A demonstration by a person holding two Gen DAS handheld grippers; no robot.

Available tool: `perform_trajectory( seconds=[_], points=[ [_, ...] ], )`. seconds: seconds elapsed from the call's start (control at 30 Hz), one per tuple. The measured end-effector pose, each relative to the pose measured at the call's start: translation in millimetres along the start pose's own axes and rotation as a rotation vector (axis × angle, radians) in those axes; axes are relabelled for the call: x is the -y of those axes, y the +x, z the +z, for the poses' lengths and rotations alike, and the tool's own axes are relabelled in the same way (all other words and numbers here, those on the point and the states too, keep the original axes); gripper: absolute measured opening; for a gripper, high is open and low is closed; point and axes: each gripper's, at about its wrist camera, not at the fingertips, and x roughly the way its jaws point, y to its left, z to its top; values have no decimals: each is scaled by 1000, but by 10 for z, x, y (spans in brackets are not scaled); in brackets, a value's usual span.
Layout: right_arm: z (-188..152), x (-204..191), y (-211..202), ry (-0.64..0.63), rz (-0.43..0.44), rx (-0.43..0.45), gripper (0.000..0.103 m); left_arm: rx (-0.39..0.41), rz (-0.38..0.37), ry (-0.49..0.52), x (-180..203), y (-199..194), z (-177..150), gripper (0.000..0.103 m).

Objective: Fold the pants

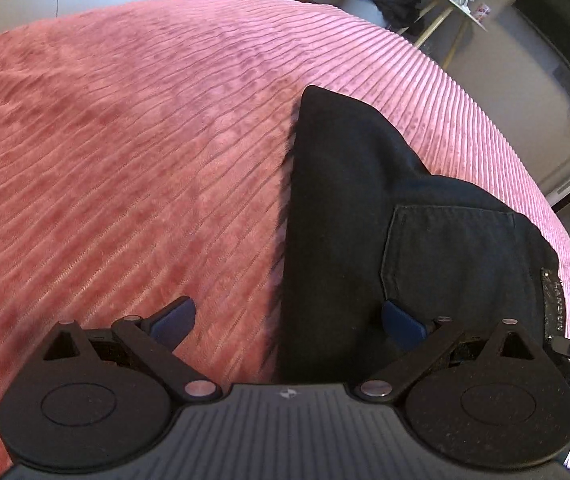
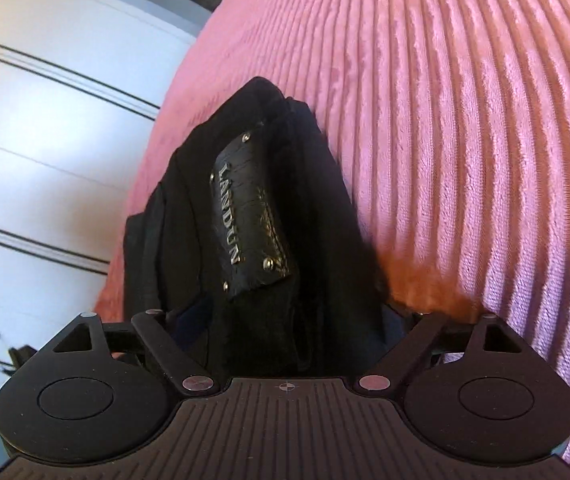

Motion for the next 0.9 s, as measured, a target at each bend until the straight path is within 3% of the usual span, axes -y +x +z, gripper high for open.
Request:
perform_trajectory(
  seconds=[0.17,0.4,0.77,0.83,0.9],
  points=[
    [15,141,-48,14,16,4,79,-13,25,14,11,88,28,99],
    [25,7,1,0,8,0,83,-12,19,8,-9,122,34,99],
    [44,-22,37,-5,0,3,83,5,-31,-51,-73,88,-5,99],
    [52,-27,47,-7,0,2,83,13,-60,-77,-102,66,-23,99],
    [49,-25,43,-6,1,2,83,17,-141,-136,-186,38,-44,99]
  ],
)
